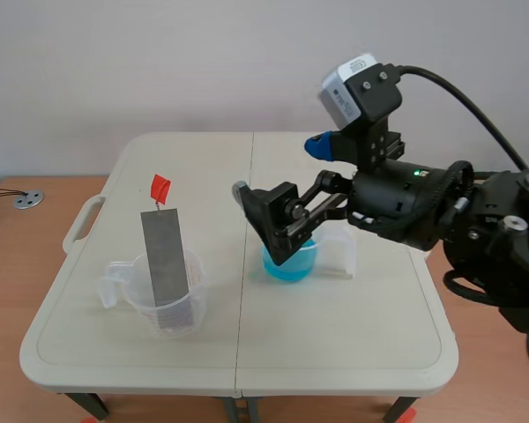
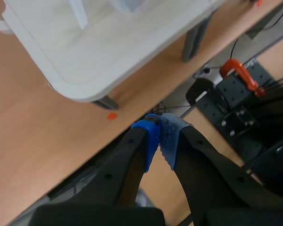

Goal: Hold the metal plate by the orange handle, dip it into the blue solution, take it out and point at it, then put the plate back in the beaker on the left.
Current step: 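Lift the metal plate out of the left beaker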

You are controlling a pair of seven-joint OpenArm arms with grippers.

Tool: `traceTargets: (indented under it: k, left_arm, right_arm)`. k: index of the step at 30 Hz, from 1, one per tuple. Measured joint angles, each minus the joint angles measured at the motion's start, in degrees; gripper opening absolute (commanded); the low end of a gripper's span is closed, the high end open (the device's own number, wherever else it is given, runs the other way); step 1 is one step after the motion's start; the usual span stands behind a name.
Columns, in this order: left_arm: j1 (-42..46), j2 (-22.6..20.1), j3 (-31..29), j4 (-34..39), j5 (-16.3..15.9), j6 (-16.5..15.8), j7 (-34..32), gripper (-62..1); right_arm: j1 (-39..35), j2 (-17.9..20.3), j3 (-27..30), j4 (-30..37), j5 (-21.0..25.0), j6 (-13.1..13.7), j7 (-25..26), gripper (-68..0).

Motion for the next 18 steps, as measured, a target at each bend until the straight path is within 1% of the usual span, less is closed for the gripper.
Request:
traceTargets:
  k: [1, 2, 6, 9, 10, 13, 18]
  left_arm:
    - [0.00, 0.02, 0.00, 0.00, 0.61, 0.04, -0.04, -59.1]
    - [0.00, 0.02, 0.00, -0.04, 1.55, 0.04, 0.22, -59.0]
    - [0.00, 0.02, 0.00, -1.09, 3.52, 0.02, 1.31, -59.0]
    - [0.00, 0.02, 0.00, -1.42, 3.45, 0.02, 2.75, -59.0]
    - [0.00, 0.02, 0.00, -1.42, 3.45, 0.02, 3.21, -59.0]
    - [0.00, 0.02, 0.00, -1.42, 3.43, 0.04, 3.43, -59.1]
    - [0.00, 0.02, 0.02, -1.42, 3.43, 0.02, 3.82, -59.0]
  right_arm:
    - [0.85, -0.46, -0.44, -0.39, 0.00, 0.39, -0.39, -1.2]
    - [1.68, -0.98, -0.72, -0.66, -0.02, 0.39, -1.07, -1.2]
    - [5.27, -3.93, -1.29, -3.15, 0.02, 0.22, -2.19, -1.2]
    - [7.63, -6.58, -2.47, -7.13, 0.00, 0.52, -2.78, -1.2]
    - [8.55, -7.58, -3.10, -9.05, 0.02, 1.33, -3.04, -1.2]
    - [10.64, -9.79, -4.66, -13.62, -0.02, 2.38, -3.67, -1.2]
    - [13.66, -12.74, -6.21, -20.33, -0.02, 3.02, -3.93, -1.2]
